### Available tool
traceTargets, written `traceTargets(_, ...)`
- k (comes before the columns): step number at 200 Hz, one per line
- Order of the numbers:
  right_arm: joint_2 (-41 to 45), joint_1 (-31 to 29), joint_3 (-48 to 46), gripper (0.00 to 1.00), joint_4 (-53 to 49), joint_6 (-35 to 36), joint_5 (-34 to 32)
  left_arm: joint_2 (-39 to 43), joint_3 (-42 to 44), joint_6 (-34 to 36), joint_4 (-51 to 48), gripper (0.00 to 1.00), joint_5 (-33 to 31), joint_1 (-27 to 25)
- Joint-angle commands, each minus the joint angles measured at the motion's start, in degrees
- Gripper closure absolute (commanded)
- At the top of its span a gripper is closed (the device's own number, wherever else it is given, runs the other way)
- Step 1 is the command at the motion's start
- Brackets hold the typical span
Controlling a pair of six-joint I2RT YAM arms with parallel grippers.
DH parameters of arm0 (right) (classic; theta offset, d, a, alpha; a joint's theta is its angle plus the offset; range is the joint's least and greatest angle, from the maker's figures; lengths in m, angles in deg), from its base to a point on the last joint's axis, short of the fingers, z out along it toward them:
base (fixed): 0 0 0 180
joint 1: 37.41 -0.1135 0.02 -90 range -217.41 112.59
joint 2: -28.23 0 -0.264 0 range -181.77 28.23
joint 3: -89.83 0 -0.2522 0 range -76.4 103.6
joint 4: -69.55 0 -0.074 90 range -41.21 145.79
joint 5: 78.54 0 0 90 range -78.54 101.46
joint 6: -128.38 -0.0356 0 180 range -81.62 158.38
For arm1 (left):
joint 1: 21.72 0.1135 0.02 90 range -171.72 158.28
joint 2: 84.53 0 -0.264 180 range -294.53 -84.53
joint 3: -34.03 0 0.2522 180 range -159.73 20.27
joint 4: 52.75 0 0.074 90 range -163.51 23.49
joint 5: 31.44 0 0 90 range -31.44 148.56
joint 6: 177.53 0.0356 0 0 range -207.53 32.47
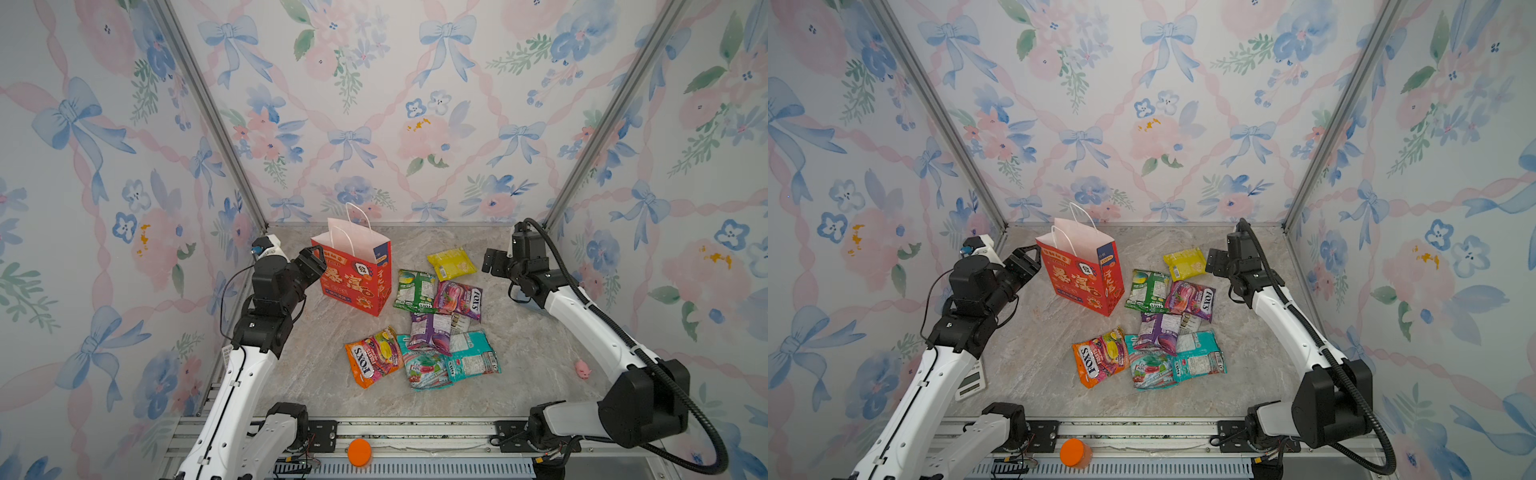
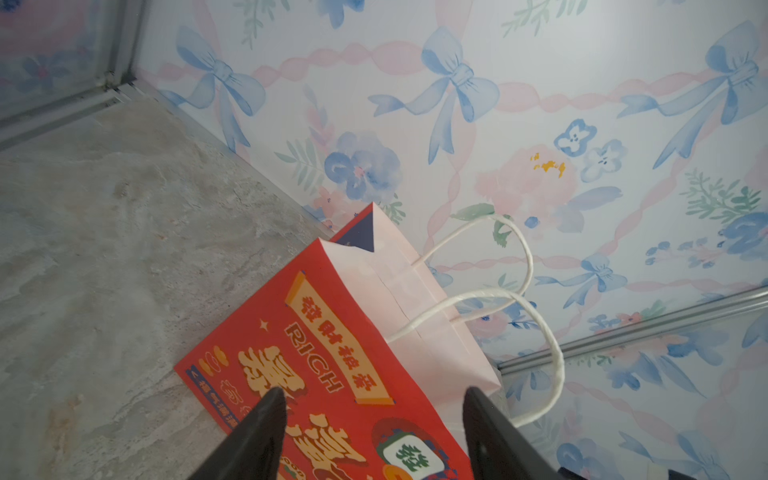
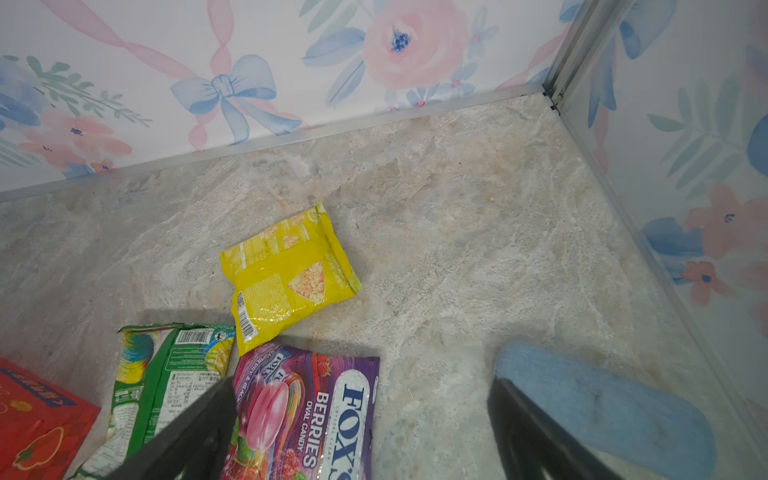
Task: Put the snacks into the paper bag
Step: 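Reach the left gripper to the bag while the right gripper moves over snacks, then grasp the bag rim with the left gripper while the right gripper lowers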
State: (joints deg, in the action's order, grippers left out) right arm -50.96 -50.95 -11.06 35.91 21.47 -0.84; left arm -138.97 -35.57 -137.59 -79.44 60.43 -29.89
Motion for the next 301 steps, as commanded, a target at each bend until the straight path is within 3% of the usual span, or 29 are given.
traceTargets(1, -0.9, -0.87, 3.25, 0.04, -3.7, 1.58, 2.42, -6.31, -6.32, -2.68, -7.24, 0.33, 2.29, -4.52)
traceTargets(32, -1.49, -0.96, 3.91, 0.03, -4.53, 2.55, 3.44, -10.72, -10.1, -4.23, -8.97, 0.34, -0.32, -9.21)
traceTargets(103, -2.46, -0.87, 5.56, 0.03, -5.41, 4.92, 7.44, -17.63, -14.54, -4.34, -10.78, 0.34, -2.52, -13.79)
traceTargets(158, -1.89, -0.19, 6.28, 0.03, -5.91, 5.57, 10.95, -20.51, -16.86, -2.22, -15.38, 0.35, -3.45, -13.9)
traceTargets(265, -2.65, -2.24, 3.51, 0.0, -7.69, -0.72, 25.72, -20.52, -20.63, 5.97, -22.35, 0.65, 3.58, -8.01)
traceTargets(301, -2.42, -4.65, 0.53, 0.05, -8.05, -4.64, 29.1, -22.94, -24.8, 11.47, -26.79, 0.76, 6.76, -6.17)
